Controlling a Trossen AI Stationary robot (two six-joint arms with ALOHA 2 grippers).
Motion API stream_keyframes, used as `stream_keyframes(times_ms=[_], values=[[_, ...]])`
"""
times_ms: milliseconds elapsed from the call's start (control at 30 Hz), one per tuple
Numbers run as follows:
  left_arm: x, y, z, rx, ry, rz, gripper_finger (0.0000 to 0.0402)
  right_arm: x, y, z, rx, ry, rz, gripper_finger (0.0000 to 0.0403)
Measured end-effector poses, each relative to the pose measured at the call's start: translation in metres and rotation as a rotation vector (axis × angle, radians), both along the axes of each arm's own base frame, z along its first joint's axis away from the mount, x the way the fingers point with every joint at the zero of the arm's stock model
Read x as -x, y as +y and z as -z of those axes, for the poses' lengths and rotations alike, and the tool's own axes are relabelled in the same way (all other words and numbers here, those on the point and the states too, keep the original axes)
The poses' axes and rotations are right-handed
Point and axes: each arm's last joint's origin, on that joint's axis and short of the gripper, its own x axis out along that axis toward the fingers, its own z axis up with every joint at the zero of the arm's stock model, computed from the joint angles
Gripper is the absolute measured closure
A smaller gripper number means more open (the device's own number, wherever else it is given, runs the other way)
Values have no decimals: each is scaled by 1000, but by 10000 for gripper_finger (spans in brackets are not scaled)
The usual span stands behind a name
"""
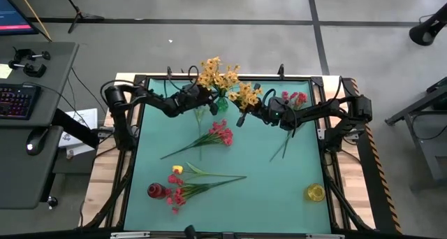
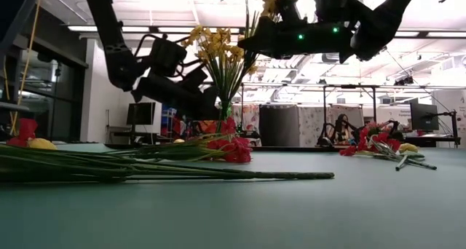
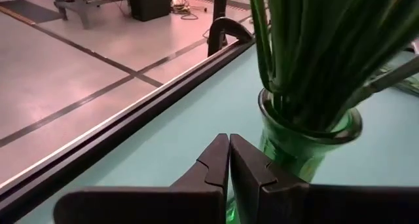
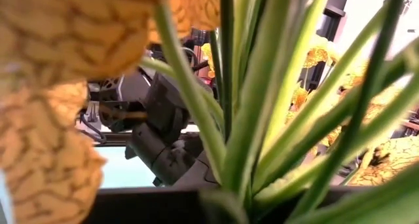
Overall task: Sort flowers into vase by color
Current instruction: Put the yellow flower into the green vase
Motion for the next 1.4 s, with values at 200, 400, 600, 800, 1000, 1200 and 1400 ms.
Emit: stream_keyframes(times_ms=[200, 400, 600, 800, 1000, 1200, 1400], values=[[-2, -1, -1, -43, 18, 86, 401, 0, 1, 0, -5, 0, -34, 403], [-3, -3, -2, -53, 13, 176, 401, 0, 0, 0, -11, -8, -3, 403], [-3, -3, -2, -58, 17, 183, 401, 1, -2, 0, -20, -10, 65, 403], [-3, -3, -2, -58, 16, 185, 401, -6, -4, -8, -44, -11, 75, 403], [-3, -4, -1, -56, 15, 186, 401, -31, -8, -13, -49, 28, 75, 403], [-4, -4, -2, -60, 15, 200, 401, -46, -13, -3, -11, 107, 139, 403], [-4, -4, -2, -62, 14, 204, 401, -48, -16, 4, -19, 145, 183, 403]])
